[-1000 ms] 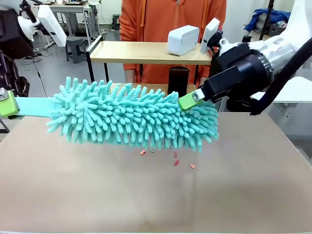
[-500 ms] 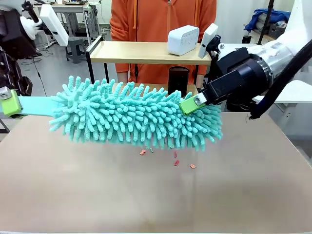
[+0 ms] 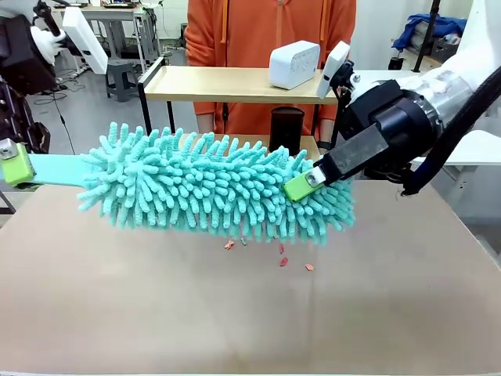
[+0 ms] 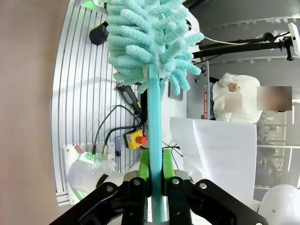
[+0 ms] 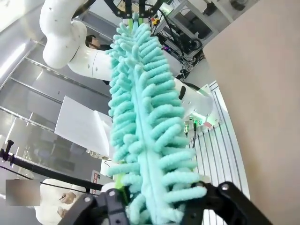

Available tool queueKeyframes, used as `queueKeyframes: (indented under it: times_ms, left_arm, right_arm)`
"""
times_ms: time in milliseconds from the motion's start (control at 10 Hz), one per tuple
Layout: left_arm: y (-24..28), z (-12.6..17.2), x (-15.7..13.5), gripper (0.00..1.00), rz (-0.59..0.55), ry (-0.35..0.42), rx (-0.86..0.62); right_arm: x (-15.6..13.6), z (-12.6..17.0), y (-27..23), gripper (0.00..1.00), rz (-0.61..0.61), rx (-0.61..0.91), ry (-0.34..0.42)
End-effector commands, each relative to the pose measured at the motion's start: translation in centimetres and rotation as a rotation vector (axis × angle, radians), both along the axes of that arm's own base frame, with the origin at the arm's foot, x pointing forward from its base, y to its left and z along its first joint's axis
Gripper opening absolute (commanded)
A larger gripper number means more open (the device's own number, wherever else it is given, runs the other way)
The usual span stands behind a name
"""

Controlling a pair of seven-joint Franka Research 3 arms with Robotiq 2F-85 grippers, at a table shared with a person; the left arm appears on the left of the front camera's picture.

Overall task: Clean the shelf.
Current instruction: Hand the Duster back to the human.

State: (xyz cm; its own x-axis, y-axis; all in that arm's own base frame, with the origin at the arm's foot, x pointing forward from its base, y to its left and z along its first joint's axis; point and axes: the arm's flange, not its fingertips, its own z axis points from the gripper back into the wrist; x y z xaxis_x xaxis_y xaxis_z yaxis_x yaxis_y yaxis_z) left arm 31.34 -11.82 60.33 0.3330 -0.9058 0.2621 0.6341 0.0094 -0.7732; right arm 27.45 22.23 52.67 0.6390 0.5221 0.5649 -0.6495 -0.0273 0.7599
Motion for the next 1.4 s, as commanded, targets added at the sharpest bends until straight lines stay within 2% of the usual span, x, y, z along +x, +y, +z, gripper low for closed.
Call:
queueKeyframes:
  times_ms: [0,100,200,400,500,600,700,900,1000,1100,1200,1300]
  left_arm:
    - [0.3,0.3,0.2,0.13,0.017,0.004,-0.015]
    - [0.3,0.3,0.2,0.13,0.016,0.004,-0.015]
    - [0.3,0.3,0.2,0.13,0.012,0.002,-0.012]
    - [0.3,0.2,0.2,0.13,0.016,-0.004,-0.004]
    - [0.3,0.2,0.2,0.45,0.023,-0.008,0.006]
    - [0.3,0.2,0.2,0.71,0.028,-0.013,0.012]
    - [0.3,0.2,0.3,1.00,0.035,-0.013,0.011]
    - [1.0,0.4,0.7,1.00,0.104,-0.034,0.006]
    - [2.2,0.7,1.2,0.95,0.174,-0.038,-0.017]
    - [4.4,1.0,2.1,1.00,0.320,-0.038,-0.072]
    - [7.7,1.7,3.3,1.00,0.560,-0.045,-0.165]
    - [12.1,2.4,4.1,1.00,0.851,-0.049,-0.283]
  right_arm:
    - [0.3,-0.1,-0.4,0.00,0.047,0.005,-0.012]
    - [0.3,-0.1,-0.4,0.05,0.049,0.003,-0.012]
    - [0.3,-0.1,-0.5,0.00,0.053,0.008,-0.010]
    - [0.4,-0.1,-0.5,0.00,0.053,0.016,-0.006]
    - [0.4,-0.2,-0.5,0.00,0.060,0.018,0.000]
    - [0.5,-0.2,-0.6,0.00,0.062,0.021,0.003]
    - [0.5,-0.1,-0.8,0.00,0.061,0.026,0.005]
    - [0.7,-0.1,-1.4,0.00,0.059,0.040,0.016]
    - [0.8,0.0,-2.0,0.00,0.062,0.053,0.027]
    - [1.0,0.0,-2.7,0.00,0.054,0.050,0.033]
    - [1.2,0.1,-3.8,0.00,0.047,0.050,0.043]
    - [1.4,0.1,-5.4,0.00,0.035,0.051,0.056]
